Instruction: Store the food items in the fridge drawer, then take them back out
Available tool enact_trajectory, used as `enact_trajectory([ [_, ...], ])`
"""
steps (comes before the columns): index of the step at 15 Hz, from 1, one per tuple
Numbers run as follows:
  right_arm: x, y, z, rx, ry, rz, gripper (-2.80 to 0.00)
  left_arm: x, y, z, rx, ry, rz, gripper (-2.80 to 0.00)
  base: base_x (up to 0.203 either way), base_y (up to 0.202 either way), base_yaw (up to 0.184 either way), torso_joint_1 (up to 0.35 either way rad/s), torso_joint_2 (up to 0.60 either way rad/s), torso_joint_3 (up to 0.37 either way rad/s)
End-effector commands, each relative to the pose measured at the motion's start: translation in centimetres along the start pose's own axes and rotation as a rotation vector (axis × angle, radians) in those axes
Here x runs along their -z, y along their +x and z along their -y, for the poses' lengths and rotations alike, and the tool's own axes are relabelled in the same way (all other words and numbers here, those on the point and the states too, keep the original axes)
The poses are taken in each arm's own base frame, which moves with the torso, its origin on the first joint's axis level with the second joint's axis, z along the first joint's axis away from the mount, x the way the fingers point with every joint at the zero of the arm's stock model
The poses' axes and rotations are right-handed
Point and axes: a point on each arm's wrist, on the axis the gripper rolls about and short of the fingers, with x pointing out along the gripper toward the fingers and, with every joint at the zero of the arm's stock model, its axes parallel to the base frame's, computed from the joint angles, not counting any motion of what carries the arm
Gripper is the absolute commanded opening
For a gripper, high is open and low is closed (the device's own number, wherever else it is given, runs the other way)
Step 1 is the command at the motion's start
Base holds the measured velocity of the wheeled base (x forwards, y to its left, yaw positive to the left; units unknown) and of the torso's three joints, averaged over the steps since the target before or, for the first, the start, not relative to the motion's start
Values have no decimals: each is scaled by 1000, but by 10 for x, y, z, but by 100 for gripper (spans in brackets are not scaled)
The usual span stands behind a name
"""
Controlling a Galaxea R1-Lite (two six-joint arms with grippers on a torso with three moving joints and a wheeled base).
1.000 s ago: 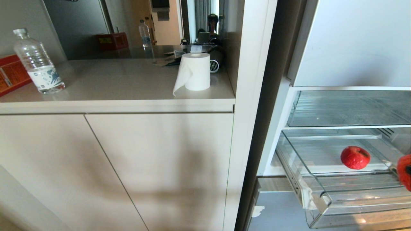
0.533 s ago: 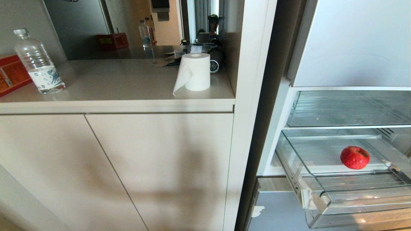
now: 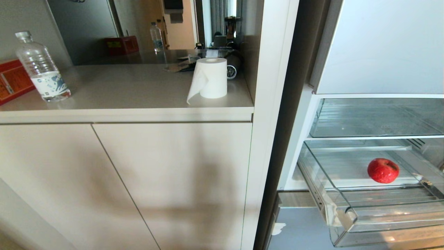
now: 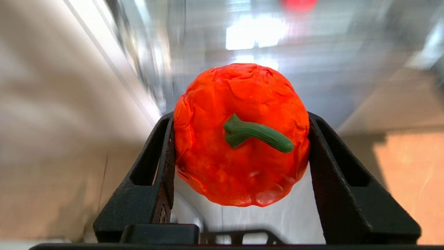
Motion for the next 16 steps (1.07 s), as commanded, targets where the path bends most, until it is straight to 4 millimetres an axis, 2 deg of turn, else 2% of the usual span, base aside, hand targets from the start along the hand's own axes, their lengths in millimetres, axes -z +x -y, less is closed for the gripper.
enact_trajectory([
  [1,29,10,3,-23,-3,-38,-280,0,0,0,0,0,-1,-280,0,0,0,0,0,0],
  [3,41,23,4,-76,-8,-5,-280,0,0,0,0,0,-1,-280,0,0,0,0,0,0],
  [6,49,47,1,-186,-15,217,-280,0,0,0,0,0,-1,-280,0,0,0,0,0,0],
  [8,51,49,1,-199,-13,238,-280,0,0,0,0,0,-1,-280,0,0,0,0,0,0],
  [10,55,50,3,-138,-16,237,-280,0,0,0,0,-2,-1,-280,0,0,0,0,0,0],
  [13,63,39,4,-117,-30,382,-280,0,0,0,0,-7,0,-280,0,0,0,0,0,0],
  [16,68,39,6,-44,-95,364,-280,0,0,0,0,-15,0,-280,0,0,0,0,0,0],
])
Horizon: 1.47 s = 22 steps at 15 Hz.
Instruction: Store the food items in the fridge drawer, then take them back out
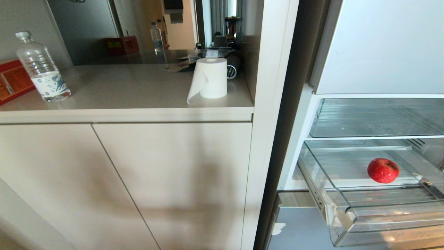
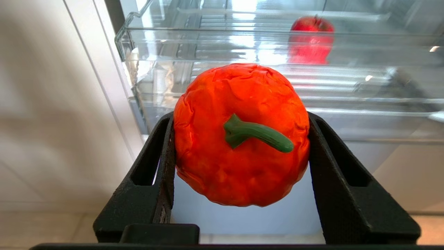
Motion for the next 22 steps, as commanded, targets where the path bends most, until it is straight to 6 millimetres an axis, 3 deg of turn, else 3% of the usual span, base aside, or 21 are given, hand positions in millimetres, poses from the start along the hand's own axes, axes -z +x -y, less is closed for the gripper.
enact_trajectory([
  [1,1,-2,0,0,-18,26,-280,0,0,0,0,0,0,-280,0,0,0,0,0,0],
  [4,2,-2,-1,-25,-131,16,-280,0,0,0,0,0,0,-280,0,0,0,0,0,0],
  [14,2,-2,-1,-29,-121,14,-280,0,0,0,0,0,0,-280,0,0,0,0,0,0],
  [22,2,-2,-1,-26,-118,14,-280,0,0,0,0,0,0,-280,-2,4,-162,3,1,1],
])
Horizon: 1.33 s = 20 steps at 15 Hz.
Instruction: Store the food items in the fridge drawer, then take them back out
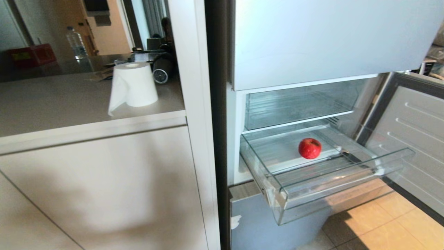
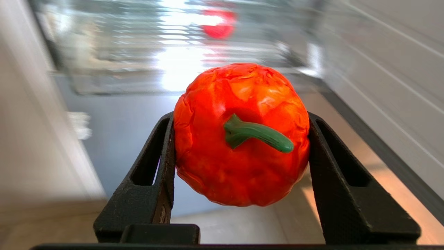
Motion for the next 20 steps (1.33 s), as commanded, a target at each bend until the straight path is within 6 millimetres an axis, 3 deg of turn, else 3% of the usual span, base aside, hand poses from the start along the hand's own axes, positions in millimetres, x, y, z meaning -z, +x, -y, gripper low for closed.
enact_trajectory([
  [1,0,0,0,-2,0,1,-280,0,0,0,0,0,-1,-280,-3,10,-177,-2,3,2],
  [14,0,0,0,0,9,2,-280,0,0,0,0,0,-1,-280,-1,8,-173,2,4,3],
  [18,-3,-1,1,6,4,10,-280,0,0,0,0,0,-1,-280,0,2,-24,1,0,0],
  [20,-21,2,3,32,62,-15,-280,0,0,0,0,0,-1,-280,0,0,0,0,0,0],
])
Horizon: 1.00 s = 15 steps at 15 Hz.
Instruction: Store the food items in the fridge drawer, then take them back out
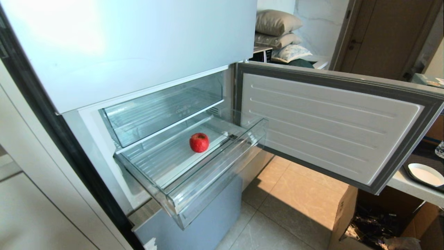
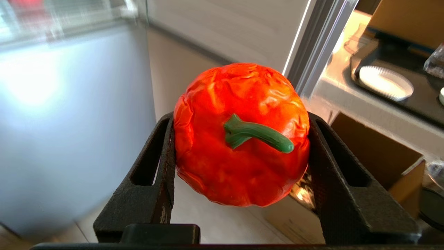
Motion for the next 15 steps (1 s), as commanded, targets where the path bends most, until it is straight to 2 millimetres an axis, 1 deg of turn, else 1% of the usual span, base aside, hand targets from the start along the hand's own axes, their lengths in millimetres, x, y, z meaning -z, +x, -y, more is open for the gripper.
enact_trajectory([
  [1,-23,8,2,26,87,-47,-280,0,0,0,0,0,-1,-280,0,0,0,0,0,0],
  [3,-59,29,7,110,254,-130,-280,0,0,0,0,0,-1,-280,0,0,0,0,0,0],
  [4,-71,43,10,175,308,-173,-280,0,0,0,0,0,-1,-280,0,0,0,0,0,0],
  [5,-81,56,15,275,355,-204,-280,0,0,0,0,0,-1,-280,0,0,0,0,0,0],
  [7,-94,77,33,475,430,-192,-280,0,0,0,0,0,-1,-280,0,0,0,0,0,0],
  [9,-99,102,64,597,477,-182,-280,0,0,0,0,0,-1,-280,0,0,0,0,0,0],
  [12,-98,134,118,713,511,-200,-280,0,0,0,0,0,-1,-280,0,0,0,0,0,0],
  [14,-94,147,154,781,521,-191,-280,0,0,0,0,0,-1,-280,0,0,0,0,0,0],
  [15,-87,154,171,810,537,-205,-280,0,0,0,0,0,-1,-280,0,0,0,0,0,0],
])
